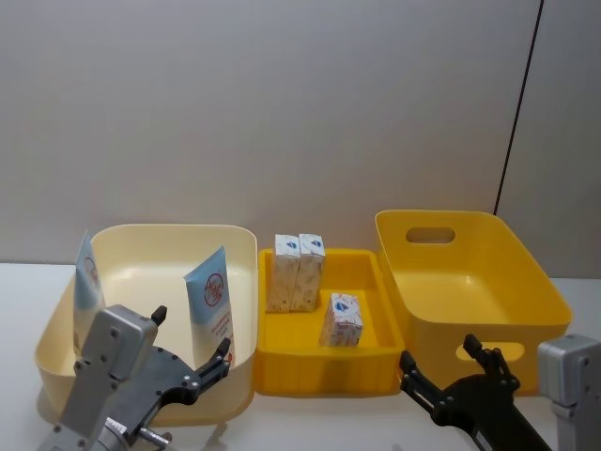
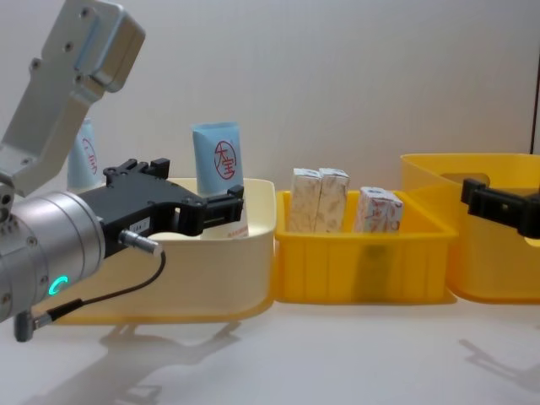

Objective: Bimanual collaborative sorting of washing and personal care products

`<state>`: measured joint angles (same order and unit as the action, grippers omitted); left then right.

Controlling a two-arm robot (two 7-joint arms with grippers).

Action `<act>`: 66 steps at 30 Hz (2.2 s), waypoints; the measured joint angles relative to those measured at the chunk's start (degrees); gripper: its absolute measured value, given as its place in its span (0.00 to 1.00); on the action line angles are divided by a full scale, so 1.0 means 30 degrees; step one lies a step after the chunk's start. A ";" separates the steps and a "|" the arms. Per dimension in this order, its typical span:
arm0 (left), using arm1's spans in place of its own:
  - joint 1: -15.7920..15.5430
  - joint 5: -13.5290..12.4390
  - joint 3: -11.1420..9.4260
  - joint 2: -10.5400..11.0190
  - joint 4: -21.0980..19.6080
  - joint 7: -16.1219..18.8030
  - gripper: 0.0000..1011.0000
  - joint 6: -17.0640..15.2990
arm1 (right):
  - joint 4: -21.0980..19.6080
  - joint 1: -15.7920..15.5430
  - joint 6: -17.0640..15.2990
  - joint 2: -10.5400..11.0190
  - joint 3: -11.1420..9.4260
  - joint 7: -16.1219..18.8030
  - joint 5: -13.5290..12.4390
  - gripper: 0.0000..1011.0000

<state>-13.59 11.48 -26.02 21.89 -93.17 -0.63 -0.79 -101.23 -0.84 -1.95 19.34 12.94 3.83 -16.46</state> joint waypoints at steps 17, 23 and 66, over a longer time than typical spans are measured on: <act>0.0001 0.0000 0.0000 0.0000 -0.0001 0.0000 0.99 -0.0001 | -0.0001 0.0000 0.0000 -0.0001 0.0000 0.0000 -0.0001 0.99; 0.0001 -0.0001 0.0001 0.0000 -0.0001 0.0000 0.99 -0.0001 | 0.0000 0.0000 0.0000 -0.0001 0.0000 0.0000 -0.0001 0.99; 0.0000 -0.0001 0.0000 0.0000 -0.0001 0.0000 0.99 -0.0001 | -0.1103 0.2355 -0.5855 -0.0345 0.0537 0.0069 -0.0248 0.99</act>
<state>-13.59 11.48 -26.03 21.89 -93.18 -0.63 -0.80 -104.53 6.22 -19.52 18.30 14.55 4.03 -17.20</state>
